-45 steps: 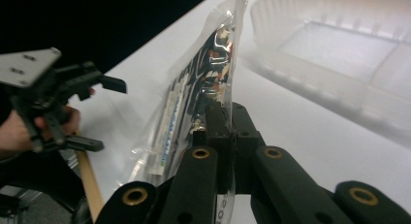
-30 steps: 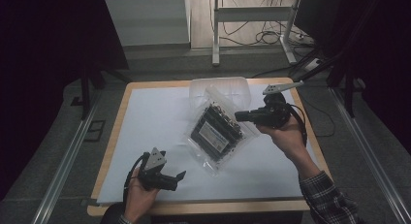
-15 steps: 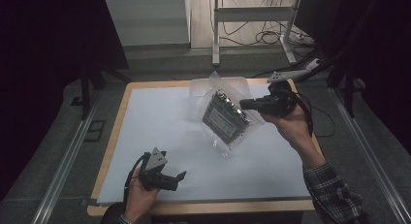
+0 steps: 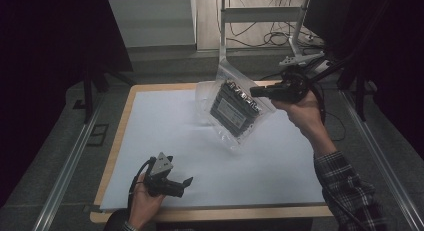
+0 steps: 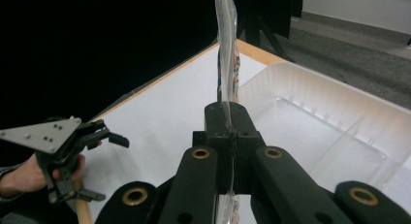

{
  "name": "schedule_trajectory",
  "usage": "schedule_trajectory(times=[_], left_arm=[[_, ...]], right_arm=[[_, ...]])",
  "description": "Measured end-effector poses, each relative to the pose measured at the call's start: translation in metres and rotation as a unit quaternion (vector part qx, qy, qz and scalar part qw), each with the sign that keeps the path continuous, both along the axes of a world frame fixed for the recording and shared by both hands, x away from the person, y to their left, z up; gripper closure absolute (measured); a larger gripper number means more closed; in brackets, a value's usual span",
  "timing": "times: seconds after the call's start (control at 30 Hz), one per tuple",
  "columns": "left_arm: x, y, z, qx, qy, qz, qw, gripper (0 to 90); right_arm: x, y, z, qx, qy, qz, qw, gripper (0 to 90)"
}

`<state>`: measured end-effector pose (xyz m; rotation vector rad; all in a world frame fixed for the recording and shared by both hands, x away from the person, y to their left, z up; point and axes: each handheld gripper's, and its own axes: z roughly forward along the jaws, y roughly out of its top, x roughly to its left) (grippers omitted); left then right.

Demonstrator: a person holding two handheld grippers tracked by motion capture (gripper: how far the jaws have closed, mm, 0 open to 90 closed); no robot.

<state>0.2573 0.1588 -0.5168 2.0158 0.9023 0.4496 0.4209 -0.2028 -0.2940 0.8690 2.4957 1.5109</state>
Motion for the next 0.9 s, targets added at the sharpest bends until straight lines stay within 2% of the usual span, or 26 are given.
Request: schedule_trajectory(times=[0.1,0.43,0.57,0.73,0.9], left_arm=[[0.0,0.0,0.0,0.0,-0.001,-0.002,1.0,0.0],[0.0,-0.001,0.0,0.005,-0.004,0.002,1.0,0.0],[0.0,0.001,0.0,-0.002,-0.006,0.006,1.0,0.0],[0.001,0.0,0.0,0.003,-0.003,0.005,1.0,0.0],[0.001,0.0,-0.001,0.002,-0.003,0.004,1.0,0.0]], right_arm=[[0.007,0.002,0.005,0.002,0.0,-0.005,1.0,89.1],[0.038,0.012,0.02,-0.016,-0.01,-0.017,0.9997,89.1],[0.047,0.014,0.022,-0.018,-0.011,-0.021,0.9996,89.1],[0.067,0.016,0.026,-0.021,-0.015,-0.027,0.9993,89.1],[0.08,0.018,0.025,-0.019,-0.016,-0.033,0.9991,89.1]])
